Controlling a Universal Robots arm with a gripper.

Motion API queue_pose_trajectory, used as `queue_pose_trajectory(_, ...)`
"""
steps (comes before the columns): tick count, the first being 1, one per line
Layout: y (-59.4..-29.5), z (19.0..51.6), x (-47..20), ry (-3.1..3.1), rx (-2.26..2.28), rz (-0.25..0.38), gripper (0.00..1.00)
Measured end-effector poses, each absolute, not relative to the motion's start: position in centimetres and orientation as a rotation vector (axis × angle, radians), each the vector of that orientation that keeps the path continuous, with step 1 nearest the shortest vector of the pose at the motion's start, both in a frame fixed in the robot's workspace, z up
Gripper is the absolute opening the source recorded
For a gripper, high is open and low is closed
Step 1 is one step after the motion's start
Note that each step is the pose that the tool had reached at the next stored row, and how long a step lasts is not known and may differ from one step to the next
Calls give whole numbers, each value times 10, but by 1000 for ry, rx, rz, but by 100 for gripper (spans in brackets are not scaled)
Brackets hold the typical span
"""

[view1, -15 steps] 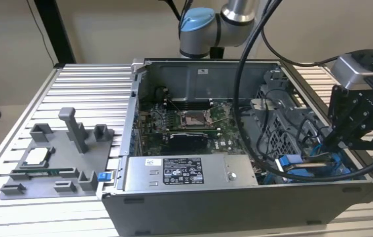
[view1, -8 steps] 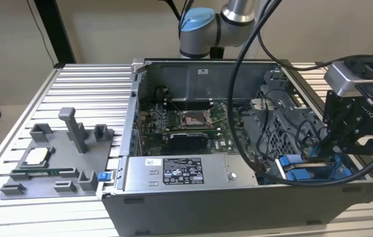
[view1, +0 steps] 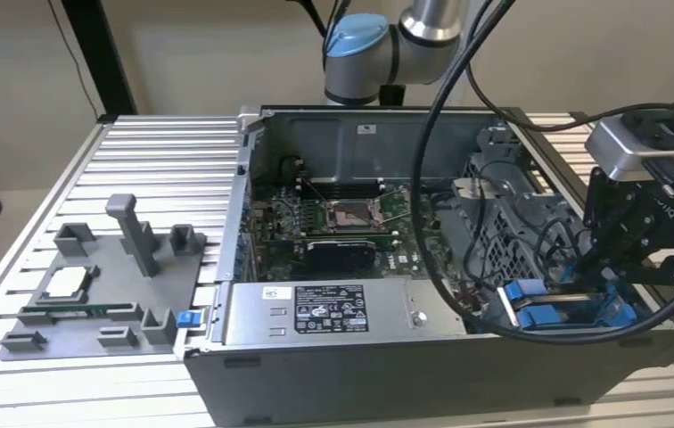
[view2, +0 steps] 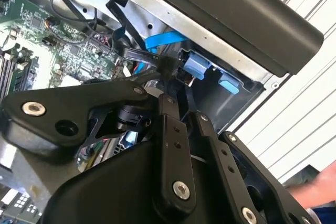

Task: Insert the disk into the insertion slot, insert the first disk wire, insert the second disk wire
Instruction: 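Insert the first disk wire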

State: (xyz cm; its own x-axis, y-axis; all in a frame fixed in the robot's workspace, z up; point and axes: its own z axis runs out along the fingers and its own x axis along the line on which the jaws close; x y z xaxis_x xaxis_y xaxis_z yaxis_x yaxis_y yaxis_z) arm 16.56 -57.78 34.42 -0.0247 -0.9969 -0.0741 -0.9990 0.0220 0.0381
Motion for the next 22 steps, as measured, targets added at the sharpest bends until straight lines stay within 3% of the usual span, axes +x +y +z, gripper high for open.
queue_pose_trajectory(22, -578, 336, 159, 2196, -2150, 93, 0)
